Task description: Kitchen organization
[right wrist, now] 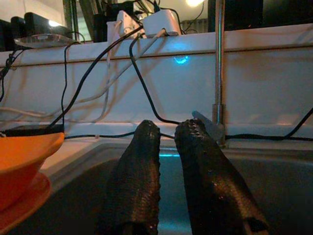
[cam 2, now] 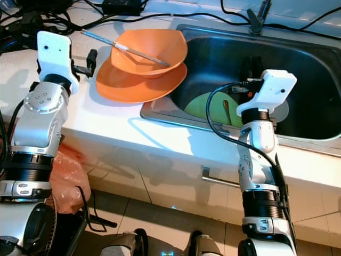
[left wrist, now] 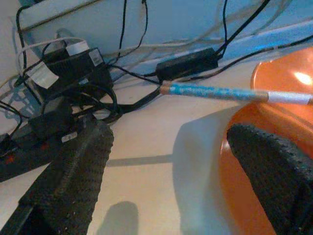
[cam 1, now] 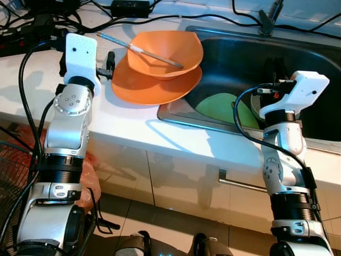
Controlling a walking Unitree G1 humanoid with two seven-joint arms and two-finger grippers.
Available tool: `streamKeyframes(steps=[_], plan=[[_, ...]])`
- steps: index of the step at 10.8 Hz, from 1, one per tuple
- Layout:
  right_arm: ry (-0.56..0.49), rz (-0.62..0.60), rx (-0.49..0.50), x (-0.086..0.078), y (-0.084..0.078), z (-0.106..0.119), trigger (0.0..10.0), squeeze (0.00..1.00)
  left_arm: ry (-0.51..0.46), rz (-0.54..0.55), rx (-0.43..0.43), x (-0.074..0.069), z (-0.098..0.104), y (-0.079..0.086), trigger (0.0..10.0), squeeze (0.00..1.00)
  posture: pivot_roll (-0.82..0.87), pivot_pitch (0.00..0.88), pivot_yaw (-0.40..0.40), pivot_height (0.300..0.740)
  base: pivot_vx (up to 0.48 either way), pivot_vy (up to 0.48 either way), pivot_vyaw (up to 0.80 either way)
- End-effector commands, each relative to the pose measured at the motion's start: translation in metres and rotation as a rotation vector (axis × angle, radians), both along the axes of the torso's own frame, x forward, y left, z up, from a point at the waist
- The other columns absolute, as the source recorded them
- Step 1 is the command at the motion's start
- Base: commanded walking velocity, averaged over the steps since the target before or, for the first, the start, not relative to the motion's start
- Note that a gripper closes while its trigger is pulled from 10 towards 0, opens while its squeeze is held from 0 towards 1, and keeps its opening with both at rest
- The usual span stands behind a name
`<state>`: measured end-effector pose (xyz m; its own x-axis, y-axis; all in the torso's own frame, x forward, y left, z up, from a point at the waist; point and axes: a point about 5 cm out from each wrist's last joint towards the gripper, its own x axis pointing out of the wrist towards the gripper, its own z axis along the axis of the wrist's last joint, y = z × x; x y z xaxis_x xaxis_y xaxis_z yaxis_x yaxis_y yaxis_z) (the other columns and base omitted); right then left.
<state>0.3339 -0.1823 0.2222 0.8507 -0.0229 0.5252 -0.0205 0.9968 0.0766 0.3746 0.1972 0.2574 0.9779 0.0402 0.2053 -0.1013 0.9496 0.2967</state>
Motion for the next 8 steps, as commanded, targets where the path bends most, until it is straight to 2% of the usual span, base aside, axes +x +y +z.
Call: streamKeyframes(steps=[1, 6, 7, 8], plan=[[-0.022, -0.004, -0.007, -0.002, -0.001, 0.004, 10.0, 0.0, 0.02, -0.005, 0.016, 0.002, -0.003, -0.003, 10.0, 0.0, 0.04, 0.169, 0.011, 0.74, 0.0, 0.0, 0.0], [-0.02, -0.01, -0.008, -0.003, -0.002, 0.003, 10.0, 0.0, 0.021, -0.065, -0.003, 0.006, -0.007, -0.013, 10.0, 0.0, 0.03, 0.177, 0.012, 0.74, 0.0, 0.0, 0.0], [-0.018, -0.012, -0.008, -0.003, -0.002, 0.003, 10.0, 0.0, 0.026, -0.105, -0.012, 0.007, -0.011, -0.022, 10.0, 0.0, 0.03, 0.177, 0.012, 0.74, 0.0, 0.0, 0.0], [-0.018, -0.012, -0.008, -0.004, -0.002, 0.003, 10.0, 0.0, 0.027, -0.114, -0.014, 0.008, -0.011, -0.025, 10.0, 0.0, 0.03, 0.177, 0.012, 0.74, 0.0, 0.0, 0.0]])
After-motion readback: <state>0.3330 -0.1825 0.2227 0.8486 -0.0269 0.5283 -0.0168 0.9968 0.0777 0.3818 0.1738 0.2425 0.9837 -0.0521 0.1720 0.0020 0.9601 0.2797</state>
